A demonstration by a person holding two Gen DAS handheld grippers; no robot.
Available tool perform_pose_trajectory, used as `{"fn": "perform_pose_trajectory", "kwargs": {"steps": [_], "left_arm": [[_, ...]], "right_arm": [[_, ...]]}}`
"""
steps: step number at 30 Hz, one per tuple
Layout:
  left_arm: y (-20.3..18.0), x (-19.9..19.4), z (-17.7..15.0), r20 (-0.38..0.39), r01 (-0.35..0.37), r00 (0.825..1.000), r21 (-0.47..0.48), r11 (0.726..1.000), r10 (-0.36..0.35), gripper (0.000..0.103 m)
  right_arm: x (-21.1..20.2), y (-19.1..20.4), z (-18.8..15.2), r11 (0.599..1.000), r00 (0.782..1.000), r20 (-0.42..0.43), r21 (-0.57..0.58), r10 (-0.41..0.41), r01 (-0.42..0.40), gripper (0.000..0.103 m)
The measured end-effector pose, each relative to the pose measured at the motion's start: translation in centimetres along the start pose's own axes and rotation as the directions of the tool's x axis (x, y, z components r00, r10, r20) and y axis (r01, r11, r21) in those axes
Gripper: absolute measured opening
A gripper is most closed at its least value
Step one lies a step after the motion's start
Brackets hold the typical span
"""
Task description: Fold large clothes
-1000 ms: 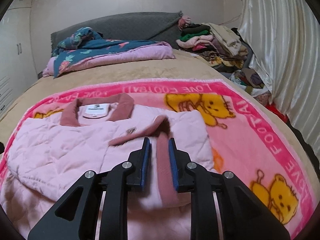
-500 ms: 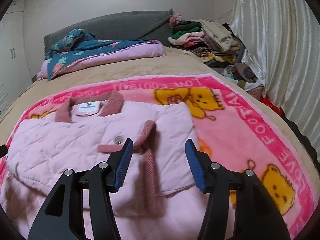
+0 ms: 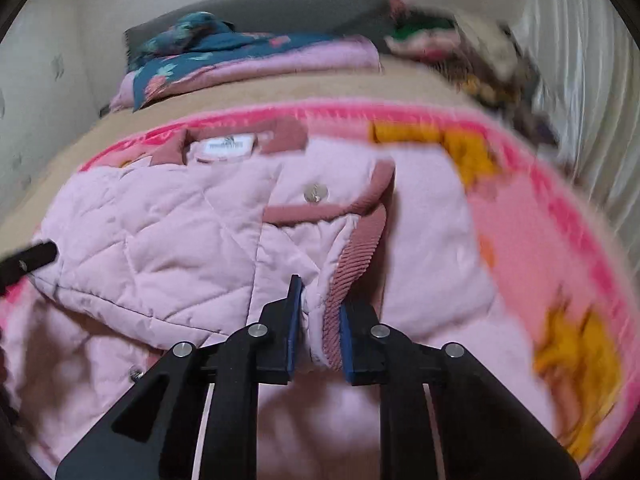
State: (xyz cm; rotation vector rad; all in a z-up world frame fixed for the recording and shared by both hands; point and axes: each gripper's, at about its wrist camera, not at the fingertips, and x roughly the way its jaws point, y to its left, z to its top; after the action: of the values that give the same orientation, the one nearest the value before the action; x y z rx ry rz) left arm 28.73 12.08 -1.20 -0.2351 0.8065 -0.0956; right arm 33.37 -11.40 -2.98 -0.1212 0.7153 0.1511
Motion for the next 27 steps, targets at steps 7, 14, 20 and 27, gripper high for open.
{"fn": "perform_pose_trajectory", "kwargs": {"steps": [7, 14, 20, 27], "left_arm": [[0.7, 0.4, -0.1, -0.007, -0.021, 1.000, -0.027, 0.999, 0.020, 0.075], [0.5, 1.7, -0.6, -0.042, -0.049, 0.998, -0.007, 0.999, 0.049, 0.078], [0.3, 2.0, -1.0, -0.045, -0.065, 0.997, 0.008, 0.998, 0.065, 0.080], [0.1, 2.4, -1.1, -0.061, -0.061, 0.996, 0.007, 0.998, 0.061, 0.080]], "right_arm": [[3.0, -1.5, 1.2, 0.994, 0.997, -0.056, 0.086, -0.055, 0.060, 0.036], [-2.4, 0.3, 2.4, 0.998, 0.989, 0.143, 0.040, -0.045, 0.039, 0.082], [0.3, 1.8, 3.7, 0.998, 0.998, 0.014, -0.015, 0.068, -0.068, 0.091], [7.8, 1.6, 1.2, 0.994, 0.970, -0.221, 0.005, 0.105, -0.107, 0.098]]}}
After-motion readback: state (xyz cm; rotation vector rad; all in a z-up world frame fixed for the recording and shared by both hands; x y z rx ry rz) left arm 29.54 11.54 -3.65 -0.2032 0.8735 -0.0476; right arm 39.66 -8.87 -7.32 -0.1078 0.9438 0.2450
